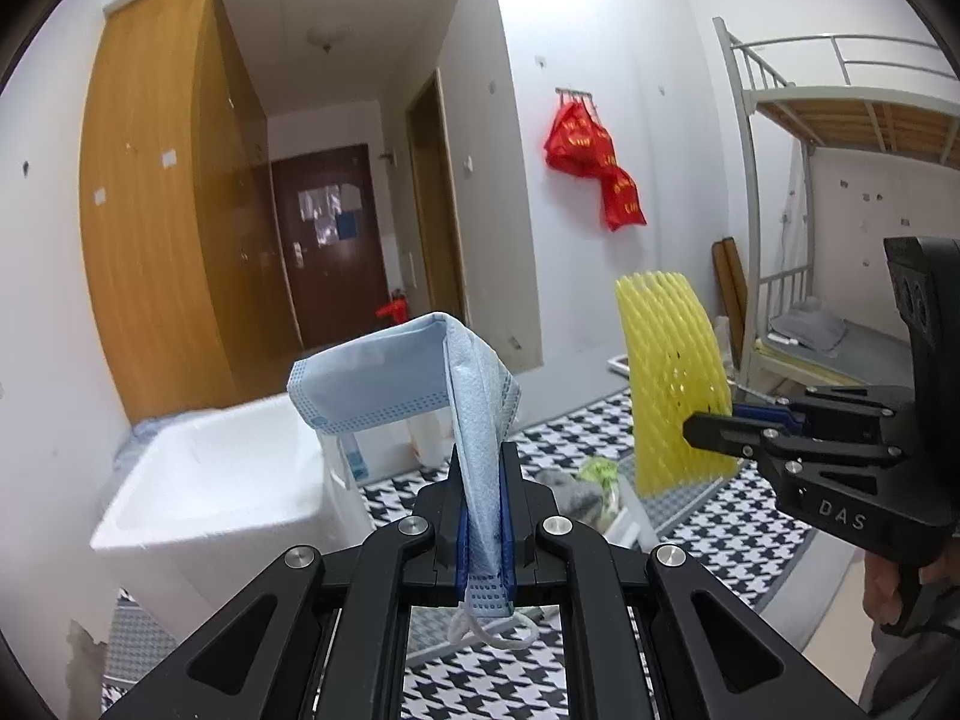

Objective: Organize soft objects
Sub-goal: 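Lift the blue mask and yellow foam net and carry both over the white foam box, then open the right tool to drop the yellow foam net into the foam box, then lower the blue mask into the foam box and open the left tool, then move both tools back toward the grey cloth and white tissues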

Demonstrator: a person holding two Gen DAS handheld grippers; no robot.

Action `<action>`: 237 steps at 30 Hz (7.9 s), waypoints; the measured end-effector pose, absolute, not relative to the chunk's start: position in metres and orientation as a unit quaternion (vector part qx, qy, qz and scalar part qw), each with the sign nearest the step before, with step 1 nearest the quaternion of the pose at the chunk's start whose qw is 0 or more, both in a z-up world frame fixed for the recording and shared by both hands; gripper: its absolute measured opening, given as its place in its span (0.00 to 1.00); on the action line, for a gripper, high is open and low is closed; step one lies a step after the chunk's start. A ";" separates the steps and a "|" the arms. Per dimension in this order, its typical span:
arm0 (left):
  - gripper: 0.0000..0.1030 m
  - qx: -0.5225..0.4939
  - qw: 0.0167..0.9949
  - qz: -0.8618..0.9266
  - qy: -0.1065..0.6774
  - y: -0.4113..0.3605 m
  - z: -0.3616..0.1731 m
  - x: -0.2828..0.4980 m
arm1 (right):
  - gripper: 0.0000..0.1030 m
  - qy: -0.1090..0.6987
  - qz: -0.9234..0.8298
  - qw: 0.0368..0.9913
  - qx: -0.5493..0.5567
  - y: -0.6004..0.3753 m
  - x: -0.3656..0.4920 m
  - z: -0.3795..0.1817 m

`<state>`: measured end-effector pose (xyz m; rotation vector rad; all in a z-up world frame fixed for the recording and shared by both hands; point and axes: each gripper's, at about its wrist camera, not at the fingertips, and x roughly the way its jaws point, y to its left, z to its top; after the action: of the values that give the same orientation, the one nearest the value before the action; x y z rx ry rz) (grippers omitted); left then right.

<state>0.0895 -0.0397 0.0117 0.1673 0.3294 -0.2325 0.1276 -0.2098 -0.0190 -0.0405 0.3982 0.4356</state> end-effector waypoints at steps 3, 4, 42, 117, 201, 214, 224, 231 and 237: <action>0.08 0.083 0.978 -0.112 0.155 -0.040 0.017 0.089 | 0.15 0.190 0.215 0.958 -0.019 -0.210 0.126 -0.015; 0.08 0.083 0.978 -0.112 0.153 -0.040 0.018 0.089 | 0.15 0.188 0.216 0.958 -0.019 -0.210 0.126 -0.013; 0.08 0.067 0.988 0.043 0.129 0.018 0.046 0.062 | 0.15 0.145 0.336 0.930 -0.041 -0.152 0.125 0.016; 0.08 -0.004 0.975 0.156 0.159 0.158 0.029 0.073 | 0.38 0.229 0.377 0.891 -0.103 0.014 0.207 0.018; 0.99 0.008 0.985 0.014 0.172 0.066 0.052 0.159 | 0.98 0.189 0.258 0.947 -0.026 -0.149 0.189 0.006; 0.99 0.014 0.988 0.005 0.156 0.052 0.061 0.132 | 0.98 0.177 0.248 0.952 -0.024 -0.164 0.171 0.012; 0.99 0.020 0.989 -0.005 0.144 0.037 0.064 0.105 | 0.98 0.163 0.243 0.956 -0.031 -0.174 0.151 0.014; 0.99 0.019 0.989 -0.009 0.145 0.032 0.054 0.090 | 0.98 0.161 0.233 0.959 -0.032 -0.183 0.140 0.010; 0.99 0.014 0.990 -0.013 0.139 0.030 0.047 0.081 | 0.98 0.162 0.228 0.959 -0.033 -0.190 0.132 0.005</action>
<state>0.0806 0.0300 0.0475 0.0271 0.2782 -0.0267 0.1323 -0.1902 0.0048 -0.0678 0.3282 0.4629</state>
